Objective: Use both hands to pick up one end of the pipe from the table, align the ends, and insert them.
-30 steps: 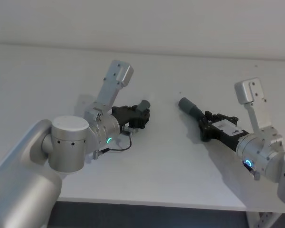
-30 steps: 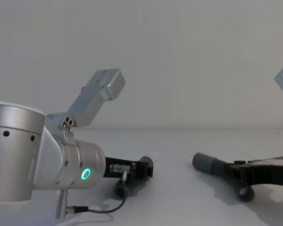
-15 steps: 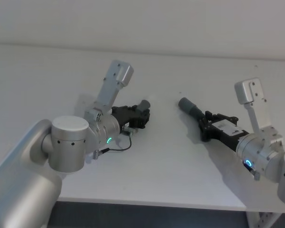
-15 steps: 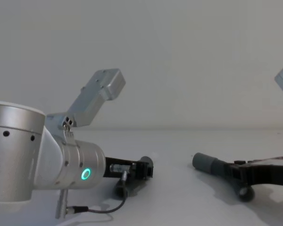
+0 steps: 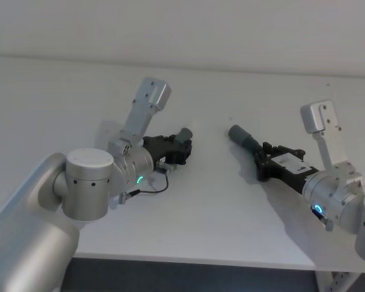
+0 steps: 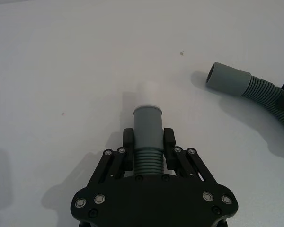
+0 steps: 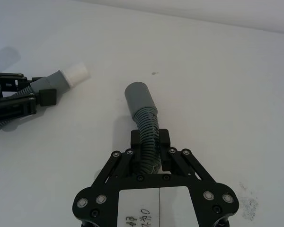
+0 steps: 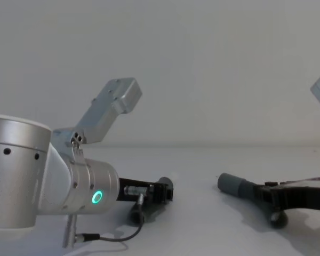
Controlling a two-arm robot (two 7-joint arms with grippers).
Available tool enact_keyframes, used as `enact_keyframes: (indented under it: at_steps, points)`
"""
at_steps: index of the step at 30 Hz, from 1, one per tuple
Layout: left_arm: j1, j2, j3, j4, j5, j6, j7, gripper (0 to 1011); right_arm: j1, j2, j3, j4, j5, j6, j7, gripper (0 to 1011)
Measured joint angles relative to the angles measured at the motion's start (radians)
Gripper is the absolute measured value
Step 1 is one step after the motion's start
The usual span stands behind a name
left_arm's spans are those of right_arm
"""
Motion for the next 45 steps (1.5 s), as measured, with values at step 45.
enact_keyframes:
  at_steps: [45]
  points:
    - [-0.184,0.102,0.174,0.039,0.232,-0.198,-0.144,359,0.136,0.093,-0.041,0.143,0.010,-0.188,0.184,217]
